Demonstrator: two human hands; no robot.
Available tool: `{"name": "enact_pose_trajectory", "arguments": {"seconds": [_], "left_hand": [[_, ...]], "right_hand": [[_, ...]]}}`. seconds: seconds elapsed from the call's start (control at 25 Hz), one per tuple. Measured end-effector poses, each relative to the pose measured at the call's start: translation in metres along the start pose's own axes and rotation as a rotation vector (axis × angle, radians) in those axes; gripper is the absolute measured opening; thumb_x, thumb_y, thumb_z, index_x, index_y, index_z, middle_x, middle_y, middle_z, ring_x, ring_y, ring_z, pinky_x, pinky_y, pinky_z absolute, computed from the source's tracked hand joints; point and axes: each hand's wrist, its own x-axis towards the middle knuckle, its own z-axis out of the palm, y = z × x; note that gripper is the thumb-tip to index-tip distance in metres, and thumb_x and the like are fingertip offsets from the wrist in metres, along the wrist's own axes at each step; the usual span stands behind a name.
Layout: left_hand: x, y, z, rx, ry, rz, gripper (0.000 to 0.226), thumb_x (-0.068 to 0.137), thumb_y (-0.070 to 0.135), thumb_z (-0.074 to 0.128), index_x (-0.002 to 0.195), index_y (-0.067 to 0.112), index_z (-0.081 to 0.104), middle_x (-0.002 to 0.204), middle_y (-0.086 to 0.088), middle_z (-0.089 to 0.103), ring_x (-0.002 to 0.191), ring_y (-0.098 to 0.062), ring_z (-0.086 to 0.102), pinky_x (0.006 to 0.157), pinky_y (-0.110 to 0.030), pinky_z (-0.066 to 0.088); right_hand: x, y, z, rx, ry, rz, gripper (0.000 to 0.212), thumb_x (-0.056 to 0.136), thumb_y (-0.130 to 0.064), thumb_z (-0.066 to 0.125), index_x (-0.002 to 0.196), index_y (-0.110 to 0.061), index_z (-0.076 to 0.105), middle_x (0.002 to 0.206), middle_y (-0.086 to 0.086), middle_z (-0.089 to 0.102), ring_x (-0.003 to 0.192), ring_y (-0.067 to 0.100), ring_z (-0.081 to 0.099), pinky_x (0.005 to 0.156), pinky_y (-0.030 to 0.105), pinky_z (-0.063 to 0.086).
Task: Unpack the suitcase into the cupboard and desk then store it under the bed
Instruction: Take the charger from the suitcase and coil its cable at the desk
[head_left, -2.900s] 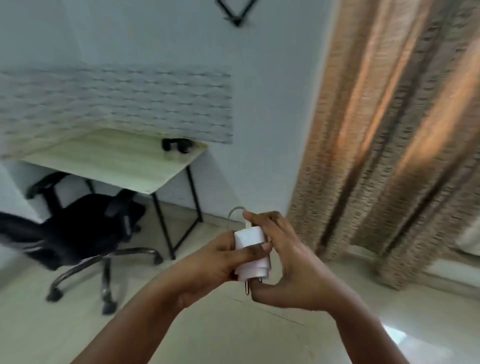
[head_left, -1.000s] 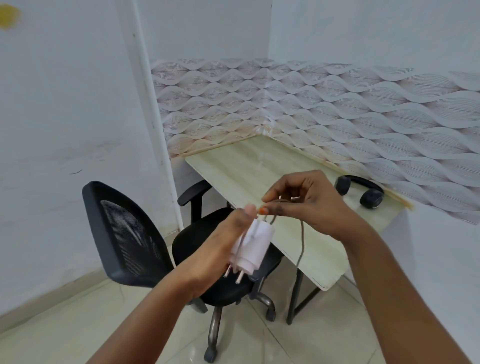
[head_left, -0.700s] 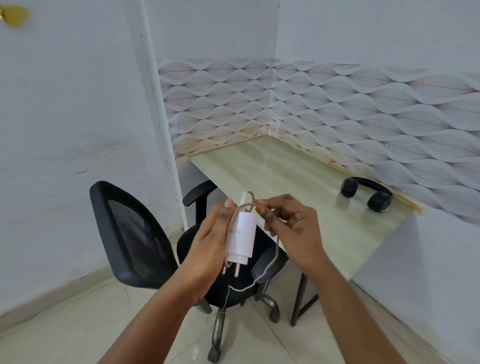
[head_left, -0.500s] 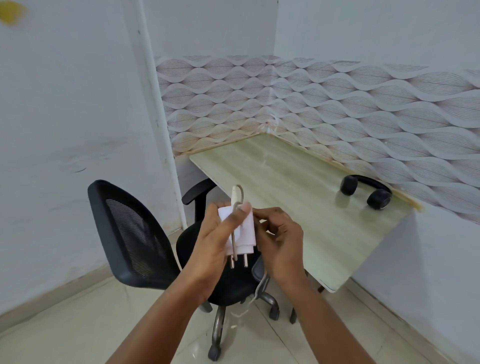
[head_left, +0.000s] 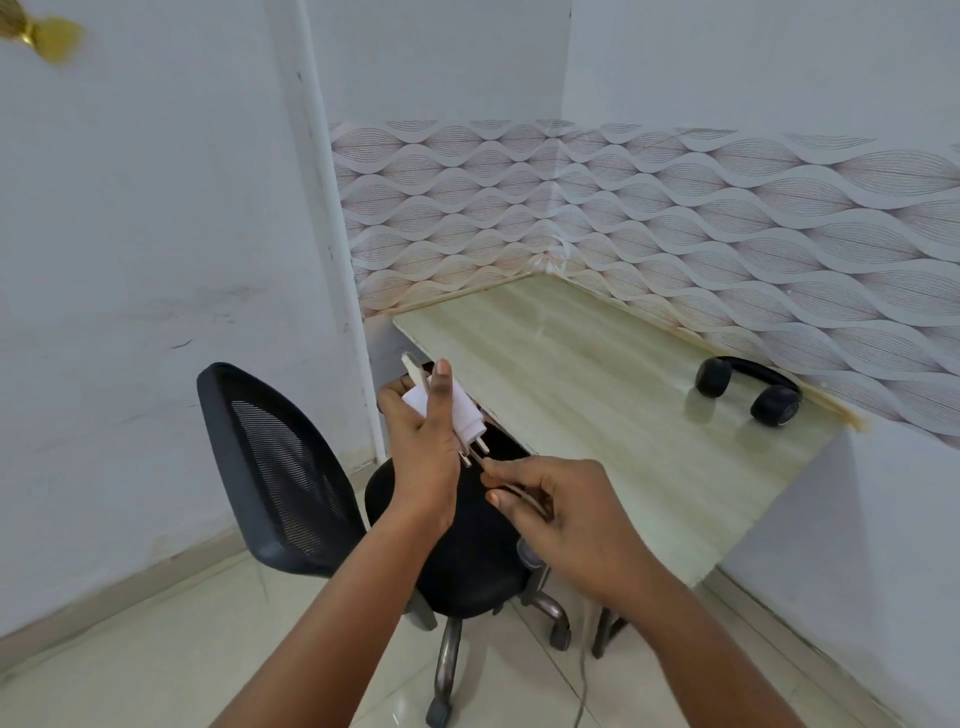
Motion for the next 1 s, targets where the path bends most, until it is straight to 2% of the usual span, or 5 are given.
{"name": "enact_pose_trajectory", "arguments": {"seconds": [0.24,0.4,0.56,0.8,1.0], "left_hand": [[-0.007,-0.008,-0.009,0.566,-0.292,0.129,0.055,0.08,0.061,0.045,0.114,0.018,0.037,0.093,-0.008,0.061,0.074,-0.016,0.065,0.055,-0.024,0.054],[-0.026,0.0,-0.018,0.557,-0.69,-0.03,0.053,0.088,0.064,0.034,0.108,0.017,0.048,0.09,0.001,0.058,0.073,-0.001,0.06,0.062,-0.013,0.05],[-0.033,0.008,-0.026,0.233,-0.842,-0.259,0.027,0.076,0.035,0.059,0.099,0.022,0.052,0.087,0.003,0.061,0.076,-0.008,0.06,0.061,-0.02,0.049],[-0.027,0.005,-0.015,0.004,-0.48,-0.218,0.018,0.097,0.023,0.043,0.107,0.011,0.05,0.098,-0.009,0.059,0.073,-0.011,0.062,0.058,-0.025,0.052],[-0.021,0.0,-0.001,-0.265,-0.254,-0.176,0.03,0.098,0.023,0.042,0.123,0.006,0.042,0.108,-0.012,0.065,0.089,-0.018,0.066,0.07,-0.029,0.057]], "right_hand": [[0.018,-0.012,-0.047,-0.14,-0.145,-0.042,0.015,0.078,-0.008,0.073,0.091,-0.015,0.077,0.08,-0.01,0.073,0.061,-0.009,0.056,0.063,0.003,0.039],[0.034,-0.007,-0.075,0.126,-0.17,-0.06,0.023,0.059,-0.013,0.088,0.074,-0.019,0.071,0.071,-0.008,0.064,0.049,0.004,0.041,0.053,0.015,0.034],[0.042,0.016,-0.074,0.407,-0.013,-0.021,0.017,0.059,-0.019,0.082,0.073,-0.015,0.072,0.081,0.001,0.065,0.062,0.018,0.052,0.056,0.019,0.043],[0.017,0.04,-0.013,0.355,0.283,0.052,0.025,0.083,-0.012,0.069,0.1,-0.03,0.072,0.075,-0.009,0.063,0.057,0.007,0.054,0.055,0.02,0.044],[0.0,0.032,0.024,-0.008,0.181,-0.043,0.026,0.086,-0.018,0.051,0.103,-0.01,0.069,0.072,-0.001,0.059,0.063,0.005,0.05,0.058,0.012,0.037]]}}
